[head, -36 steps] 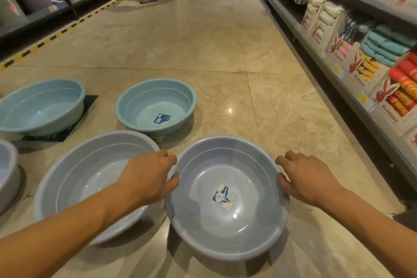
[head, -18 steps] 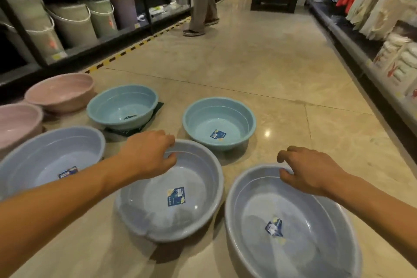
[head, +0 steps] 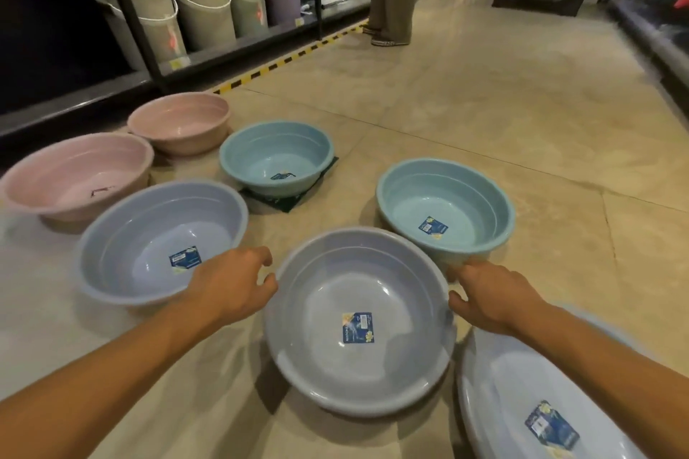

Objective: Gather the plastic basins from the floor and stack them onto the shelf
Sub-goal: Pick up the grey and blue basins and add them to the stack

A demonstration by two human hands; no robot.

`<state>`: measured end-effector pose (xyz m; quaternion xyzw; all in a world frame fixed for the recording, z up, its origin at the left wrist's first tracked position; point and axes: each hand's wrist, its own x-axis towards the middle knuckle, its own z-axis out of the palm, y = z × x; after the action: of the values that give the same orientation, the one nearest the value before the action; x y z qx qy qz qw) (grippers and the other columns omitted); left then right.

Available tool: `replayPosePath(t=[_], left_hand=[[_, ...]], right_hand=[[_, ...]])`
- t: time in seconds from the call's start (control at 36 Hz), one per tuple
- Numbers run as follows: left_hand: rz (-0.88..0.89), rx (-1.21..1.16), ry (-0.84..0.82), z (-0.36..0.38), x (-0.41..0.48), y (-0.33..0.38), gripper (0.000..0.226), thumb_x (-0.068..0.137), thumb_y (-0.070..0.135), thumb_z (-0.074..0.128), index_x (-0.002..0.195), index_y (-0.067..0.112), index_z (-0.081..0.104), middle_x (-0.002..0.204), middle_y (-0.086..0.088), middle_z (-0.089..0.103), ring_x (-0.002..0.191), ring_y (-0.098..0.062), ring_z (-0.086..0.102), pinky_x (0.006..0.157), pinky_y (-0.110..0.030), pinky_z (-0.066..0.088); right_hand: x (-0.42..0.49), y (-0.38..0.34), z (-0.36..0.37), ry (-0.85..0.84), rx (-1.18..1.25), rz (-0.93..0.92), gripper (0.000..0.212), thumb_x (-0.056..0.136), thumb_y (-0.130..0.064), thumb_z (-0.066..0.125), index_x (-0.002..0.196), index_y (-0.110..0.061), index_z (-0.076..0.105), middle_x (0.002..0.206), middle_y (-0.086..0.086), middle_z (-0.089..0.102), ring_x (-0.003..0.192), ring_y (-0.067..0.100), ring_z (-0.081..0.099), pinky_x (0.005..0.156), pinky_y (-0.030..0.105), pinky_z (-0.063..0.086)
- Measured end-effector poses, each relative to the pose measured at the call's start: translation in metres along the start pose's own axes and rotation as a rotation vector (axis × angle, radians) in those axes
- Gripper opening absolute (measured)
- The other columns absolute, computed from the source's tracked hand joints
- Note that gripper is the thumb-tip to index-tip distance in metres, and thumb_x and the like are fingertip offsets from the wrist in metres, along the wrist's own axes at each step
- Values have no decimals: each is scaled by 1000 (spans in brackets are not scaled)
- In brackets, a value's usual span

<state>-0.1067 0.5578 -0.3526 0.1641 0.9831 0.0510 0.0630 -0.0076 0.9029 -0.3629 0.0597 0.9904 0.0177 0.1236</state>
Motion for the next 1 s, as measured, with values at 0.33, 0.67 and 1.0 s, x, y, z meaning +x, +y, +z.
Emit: replayPosePath(t=[0.33,0.67,1.0], left_hand=[[-90,-292,-217,65,0,-19,70,93,43,56,151,29,20,117,-3,63,102,-21,62,90,-35,50],[-145,-731,-153,75,-3,-23,75,83,16,72,147,35,37,98,1,61,77,-12,65,70,-26,53],[-19,-771,81,7,-10,-11,65,87,8,67,137,43,46,100,-9,64,77,-19,60,65,-22,51]], right_hand=[[27,6,63,-37,188,114,69,91,-47,50,154,-28,27,122,7,65,110,33,60,85,39,47],[19,9,76,22,520,111,66,90,-30,66,151,-25,40,99,-3,57,94,22,57,90,39,48],[-20,26,26,329,809,75,60,85,-23,72,142,-30,53,91,-19,62,82,3,60,70,11,41]])
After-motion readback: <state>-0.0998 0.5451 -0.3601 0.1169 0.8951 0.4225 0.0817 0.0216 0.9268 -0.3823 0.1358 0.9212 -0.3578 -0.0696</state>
